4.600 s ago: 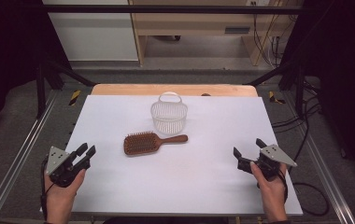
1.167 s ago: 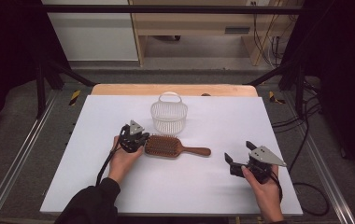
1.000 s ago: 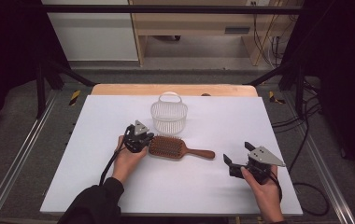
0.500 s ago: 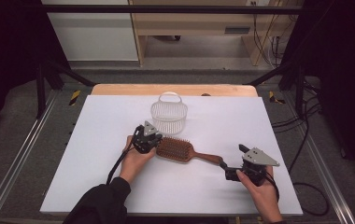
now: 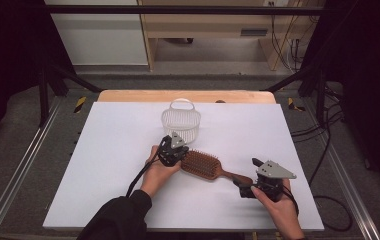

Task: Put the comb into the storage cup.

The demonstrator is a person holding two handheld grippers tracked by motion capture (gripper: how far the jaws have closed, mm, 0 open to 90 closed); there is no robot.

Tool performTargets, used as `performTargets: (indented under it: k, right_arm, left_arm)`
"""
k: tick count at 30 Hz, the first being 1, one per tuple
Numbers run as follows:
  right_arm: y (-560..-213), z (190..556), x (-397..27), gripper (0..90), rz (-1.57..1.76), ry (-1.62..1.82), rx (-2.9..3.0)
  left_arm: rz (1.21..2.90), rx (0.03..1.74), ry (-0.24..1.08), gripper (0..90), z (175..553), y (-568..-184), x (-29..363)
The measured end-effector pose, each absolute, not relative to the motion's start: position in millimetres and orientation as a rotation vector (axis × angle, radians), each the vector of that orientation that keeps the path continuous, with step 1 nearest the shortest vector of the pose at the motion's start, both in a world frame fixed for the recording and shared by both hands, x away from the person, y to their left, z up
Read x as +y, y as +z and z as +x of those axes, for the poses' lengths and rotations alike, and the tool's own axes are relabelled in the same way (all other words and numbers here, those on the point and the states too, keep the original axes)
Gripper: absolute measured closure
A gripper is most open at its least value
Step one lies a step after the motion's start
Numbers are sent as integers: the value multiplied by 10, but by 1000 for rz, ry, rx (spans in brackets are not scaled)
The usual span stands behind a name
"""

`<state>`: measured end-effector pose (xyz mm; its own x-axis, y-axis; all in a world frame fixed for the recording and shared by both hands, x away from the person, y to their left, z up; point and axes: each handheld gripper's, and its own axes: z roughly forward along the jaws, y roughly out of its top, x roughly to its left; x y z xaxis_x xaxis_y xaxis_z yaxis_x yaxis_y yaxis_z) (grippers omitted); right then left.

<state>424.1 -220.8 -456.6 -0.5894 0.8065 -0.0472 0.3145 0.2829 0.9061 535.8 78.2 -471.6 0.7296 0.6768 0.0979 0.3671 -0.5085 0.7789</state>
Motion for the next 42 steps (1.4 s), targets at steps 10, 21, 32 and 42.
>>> performTargets:
  k: [10, 21, 32, 42]
  right_arm:
    - [-4612, 4127, -2172, 58, 962, 1203, 2143]
    - [-4632, 4039, -2246, 58, 972, 1179, 2169]
    - [-4651, 4056, -2238, 67, 970, 1165, 2187]
    - [-4606, 4055, -2212, 86, 1010, 1173, 2197]
  left_arm:
    - [2171, 719, 487, 900, 5304, -4723, 512]
    - [2174, 689, 473, 900, 5229, -4730, 331]
    - [2084, 726, 549, 900, 5037, -4582, 779]
    - [1953, 785, 636, 882, 4643, -4514, 1587]
